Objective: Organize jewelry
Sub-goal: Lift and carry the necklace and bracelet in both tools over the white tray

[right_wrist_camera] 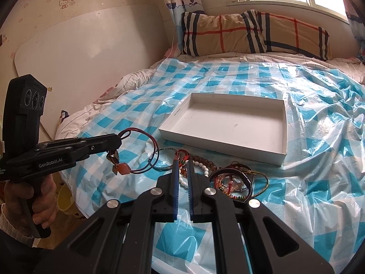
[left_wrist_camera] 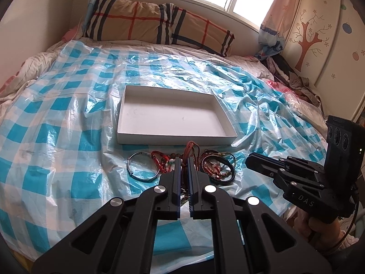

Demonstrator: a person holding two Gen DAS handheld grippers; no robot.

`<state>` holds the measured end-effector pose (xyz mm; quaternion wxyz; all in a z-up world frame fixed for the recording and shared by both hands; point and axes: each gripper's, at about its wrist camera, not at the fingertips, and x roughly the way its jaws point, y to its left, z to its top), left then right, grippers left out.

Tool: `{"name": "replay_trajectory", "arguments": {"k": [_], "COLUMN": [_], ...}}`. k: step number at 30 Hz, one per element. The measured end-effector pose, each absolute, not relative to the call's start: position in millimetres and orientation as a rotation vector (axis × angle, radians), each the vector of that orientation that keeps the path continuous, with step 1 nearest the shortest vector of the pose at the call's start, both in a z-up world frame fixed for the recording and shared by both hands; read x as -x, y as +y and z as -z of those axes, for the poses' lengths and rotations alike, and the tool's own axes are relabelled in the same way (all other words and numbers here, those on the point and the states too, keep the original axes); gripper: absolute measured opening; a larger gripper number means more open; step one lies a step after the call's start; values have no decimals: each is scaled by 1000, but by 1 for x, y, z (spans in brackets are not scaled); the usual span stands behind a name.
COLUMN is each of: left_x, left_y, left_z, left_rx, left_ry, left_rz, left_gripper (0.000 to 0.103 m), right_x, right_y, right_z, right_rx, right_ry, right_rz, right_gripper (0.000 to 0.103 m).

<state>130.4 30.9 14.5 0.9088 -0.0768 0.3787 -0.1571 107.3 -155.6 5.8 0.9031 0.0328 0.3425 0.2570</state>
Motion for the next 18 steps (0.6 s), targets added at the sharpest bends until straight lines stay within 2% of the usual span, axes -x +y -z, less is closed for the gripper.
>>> {"name": "replay_trajectory", "arguments": {"k": [8,13,14,15,16,18], "left_x": [-132,-133,-133,-134,-134,-135], "left_y": [27,36,38,41,44,51], "left_z": [-17,-18,-19,-19,-20,-20], "left_rx": [148,146,146,147,149,151], "left_ry": [775,771,769,767,766,763], "left_rz": [322,293,285,277,269,256], "left_gripper": [5,5,5,5,5,5], "right_x": [-102,-123,-132,-141,-150,-171], "right_y": [-154,-140,-133,-127,-121,-107], "right_z": [-13,3,9,15,21,36], "right_rx": [-30,-25,-15,-7,-2,14], "right_ry": [662,742,766,778,796,842], "right_rz": [-525,-567,-580,-586,-599,-625], "right_gripper": [8,9,20,37,43,44]}}
